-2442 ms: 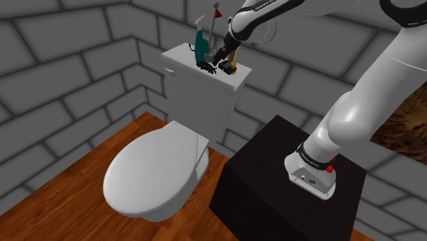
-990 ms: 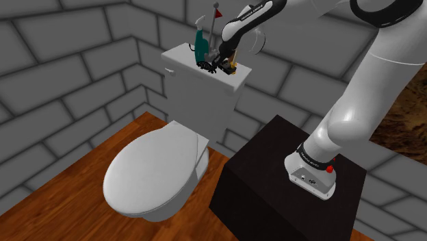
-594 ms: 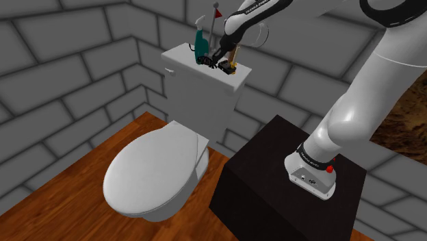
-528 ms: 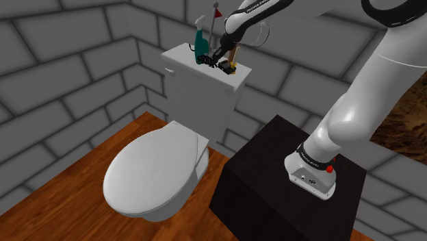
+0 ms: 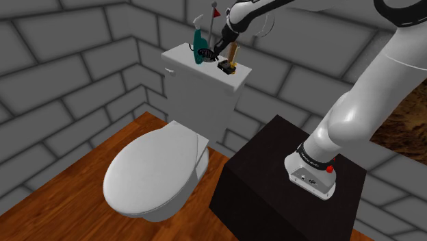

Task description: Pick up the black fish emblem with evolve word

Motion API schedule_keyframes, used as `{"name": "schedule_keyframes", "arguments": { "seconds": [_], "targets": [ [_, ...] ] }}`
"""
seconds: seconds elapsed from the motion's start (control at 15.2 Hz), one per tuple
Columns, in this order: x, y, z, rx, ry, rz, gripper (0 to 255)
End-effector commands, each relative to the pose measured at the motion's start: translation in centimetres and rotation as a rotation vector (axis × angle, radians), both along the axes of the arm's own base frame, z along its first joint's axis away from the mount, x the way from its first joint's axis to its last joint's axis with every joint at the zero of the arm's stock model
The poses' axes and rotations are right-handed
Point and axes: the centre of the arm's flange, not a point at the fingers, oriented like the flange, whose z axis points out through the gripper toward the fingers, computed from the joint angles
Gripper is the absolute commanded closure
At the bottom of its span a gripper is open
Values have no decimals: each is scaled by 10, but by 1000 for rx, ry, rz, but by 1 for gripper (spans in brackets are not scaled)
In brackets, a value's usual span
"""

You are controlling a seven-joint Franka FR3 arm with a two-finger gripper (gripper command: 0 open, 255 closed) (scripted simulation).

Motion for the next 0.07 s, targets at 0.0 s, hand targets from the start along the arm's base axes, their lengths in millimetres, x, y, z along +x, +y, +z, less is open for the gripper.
{"name": "schedule_keyframes", "arguments": {
  "seconds": [0.0],
  "targets": [
    [0,0,3,0,0,0,255]
  ]
}}
